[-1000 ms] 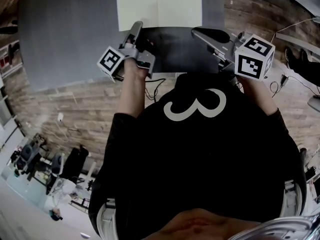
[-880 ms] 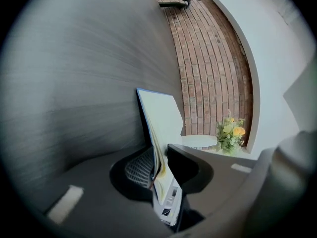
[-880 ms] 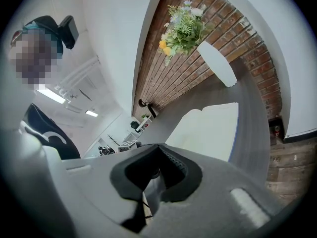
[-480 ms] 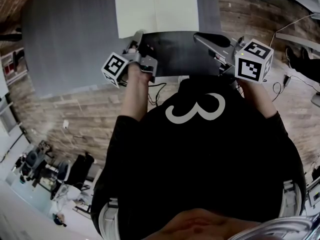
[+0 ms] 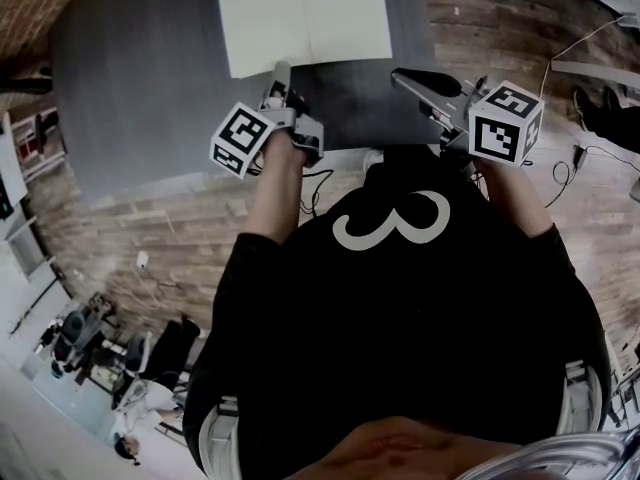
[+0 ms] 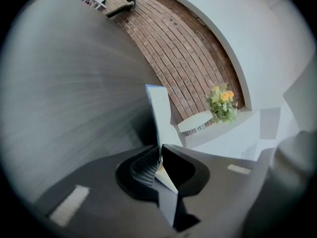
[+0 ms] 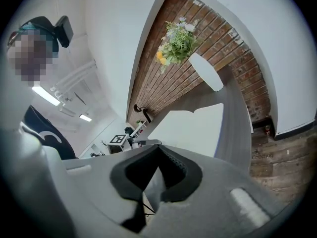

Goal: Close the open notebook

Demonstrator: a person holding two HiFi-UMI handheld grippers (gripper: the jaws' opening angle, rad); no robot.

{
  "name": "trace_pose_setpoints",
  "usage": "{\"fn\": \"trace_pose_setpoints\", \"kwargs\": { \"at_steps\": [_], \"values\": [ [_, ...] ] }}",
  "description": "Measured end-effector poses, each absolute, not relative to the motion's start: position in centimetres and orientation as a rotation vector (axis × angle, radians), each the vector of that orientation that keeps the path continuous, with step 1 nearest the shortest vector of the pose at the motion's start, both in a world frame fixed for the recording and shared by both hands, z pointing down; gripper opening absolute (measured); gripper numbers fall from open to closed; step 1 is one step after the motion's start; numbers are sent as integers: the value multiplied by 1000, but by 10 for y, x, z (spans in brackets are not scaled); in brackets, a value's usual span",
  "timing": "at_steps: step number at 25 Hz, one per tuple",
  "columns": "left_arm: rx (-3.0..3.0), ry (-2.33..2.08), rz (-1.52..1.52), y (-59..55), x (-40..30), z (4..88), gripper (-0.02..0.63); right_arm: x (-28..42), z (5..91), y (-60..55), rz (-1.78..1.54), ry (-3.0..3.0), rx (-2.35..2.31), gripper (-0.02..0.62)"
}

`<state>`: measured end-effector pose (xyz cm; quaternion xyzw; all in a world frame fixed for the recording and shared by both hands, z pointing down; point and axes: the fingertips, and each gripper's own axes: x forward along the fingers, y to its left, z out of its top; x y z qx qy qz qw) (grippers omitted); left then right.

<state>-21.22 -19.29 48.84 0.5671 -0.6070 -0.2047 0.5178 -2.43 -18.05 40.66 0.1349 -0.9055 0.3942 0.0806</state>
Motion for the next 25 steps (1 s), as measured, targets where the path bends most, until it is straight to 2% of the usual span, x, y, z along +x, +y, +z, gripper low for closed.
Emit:
{"fn": "trace_pose_setpoints", "kwargs": {
  "at_steps": [25],
  "values": [
    [1887,-1799,545,-209,-175,472,43,3,405,-164,1202,-2726,564,2]
  ]
}}
